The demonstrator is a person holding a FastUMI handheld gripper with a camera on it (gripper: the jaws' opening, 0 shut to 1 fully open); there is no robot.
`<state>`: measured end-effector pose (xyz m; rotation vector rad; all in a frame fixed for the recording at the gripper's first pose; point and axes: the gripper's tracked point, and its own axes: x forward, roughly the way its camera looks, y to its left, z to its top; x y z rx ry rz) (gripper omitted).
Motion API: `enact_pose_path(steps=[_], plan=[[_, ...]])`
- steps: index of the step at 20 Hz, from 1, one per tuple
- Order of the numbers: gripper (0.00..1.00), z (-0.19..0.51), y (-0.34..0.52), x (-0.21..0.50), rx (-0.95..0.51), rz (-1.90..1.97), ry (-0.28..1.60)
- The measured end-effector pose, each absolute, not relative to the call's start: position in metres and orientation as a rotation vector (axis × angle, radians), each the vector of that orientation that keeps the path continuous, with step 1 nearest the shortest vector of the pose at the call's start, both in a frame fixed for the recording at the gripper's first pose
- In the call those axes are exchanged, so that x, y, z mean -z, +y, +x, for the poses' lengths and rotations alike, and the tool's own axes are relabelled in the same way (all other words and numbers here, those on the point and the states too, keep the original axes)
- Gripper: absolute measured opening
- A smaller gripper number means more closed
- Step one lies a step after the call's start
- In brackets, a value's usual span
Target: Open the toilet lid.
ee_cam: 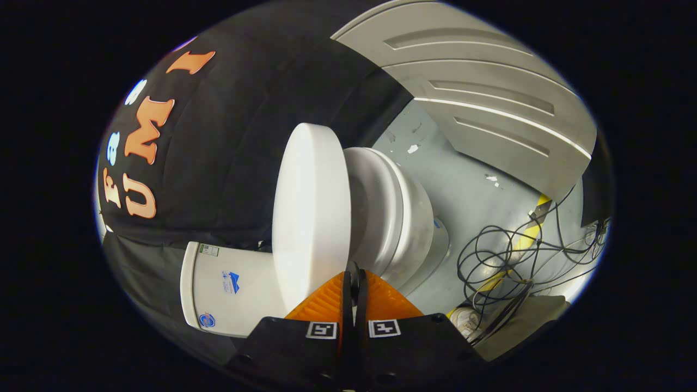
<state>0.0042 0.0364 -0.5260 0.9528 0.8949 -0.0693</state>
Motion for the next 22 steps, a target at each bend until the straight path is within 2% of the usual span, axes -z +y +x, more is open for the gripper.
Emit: enact_pose_path(steps=[13, 22], plan=[[0.07, 0.014, 0.086, 0.421, 0.023, 0.808, 0.833], [0.08, 0.015, 0.129, 0.373, 0.008, 0.7, 0.822]])
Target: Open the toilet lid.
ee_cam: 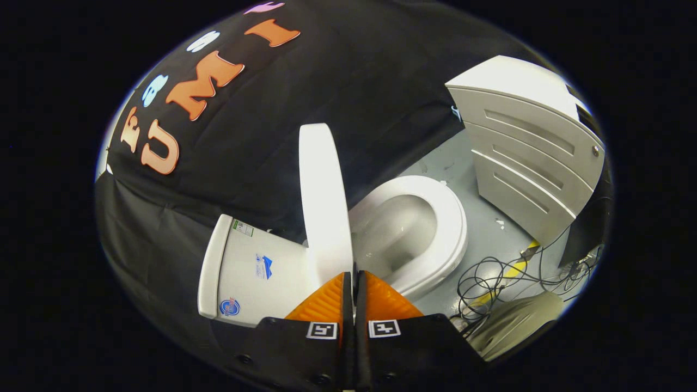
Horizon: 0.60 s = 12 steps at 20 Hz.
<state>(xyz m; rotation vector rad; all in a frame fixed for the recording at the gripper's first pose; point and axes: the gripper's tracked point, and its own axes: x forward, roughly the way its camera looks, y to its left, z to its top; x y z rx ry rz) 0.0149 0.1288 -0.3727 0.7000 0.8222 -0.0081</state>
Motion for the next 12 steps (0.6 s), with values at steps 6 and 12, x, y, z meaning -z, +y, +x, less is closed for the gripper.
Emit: enact_pose_path(steps=[6, 12], plan=[[0.07, 0.014, 0.161, 0.346, -0.019, 0.663, 0.802], [0.07, 0.012, 0.196, 0.322, -0.045, 0.592, 0.792]])
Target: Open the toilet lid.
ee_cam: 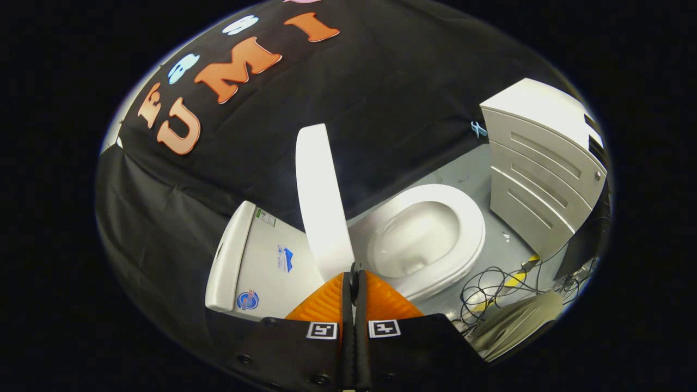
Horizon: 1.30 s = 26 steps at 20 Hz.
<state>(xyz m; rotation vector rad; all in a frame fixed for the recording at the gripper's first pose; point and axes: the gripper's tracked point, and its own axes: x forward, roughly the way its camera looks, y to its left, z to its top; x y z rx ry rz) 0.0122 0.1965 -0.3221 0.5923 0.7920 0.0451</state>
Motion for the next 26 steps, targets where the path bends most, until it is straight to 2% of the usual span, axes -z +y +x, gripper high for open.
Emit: enact_pose_path(steps=[26], plan=[[0.07, 0.001, 0.346, 0.288, -0.145, 0.288, 0.741]])
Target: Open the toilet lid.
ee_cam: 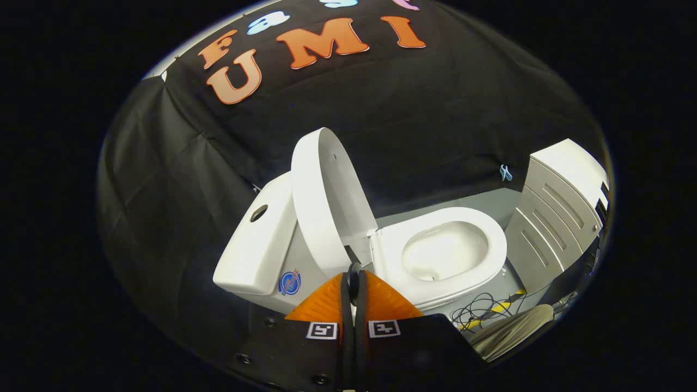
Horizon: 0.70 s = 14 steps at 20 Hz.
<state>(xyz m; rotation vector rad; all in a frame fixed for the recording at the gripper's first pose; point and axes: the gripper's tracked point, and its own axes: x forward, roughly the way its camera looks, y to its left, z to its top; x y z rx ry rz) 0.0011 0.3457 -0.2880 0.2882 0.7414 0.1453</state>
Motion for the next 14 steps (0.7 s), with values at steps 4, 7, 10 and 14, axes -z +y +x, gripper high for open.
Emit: enact_pose_path(steps=[4, 7, 10, 14], plan=[[0.07, -0.002, 0.364, 0.29, -0.165, 0.26, 0.738], [0.07, -0.003, 0.375, 0.289, -0.176, 0.251, 0.742], [0.07, -0.005, 0.384, 0.291, -0.185, 0.233, 0.741], [0.08, -0.009, 0.395, 0.293, -0.202, 0.218, 0.745]])
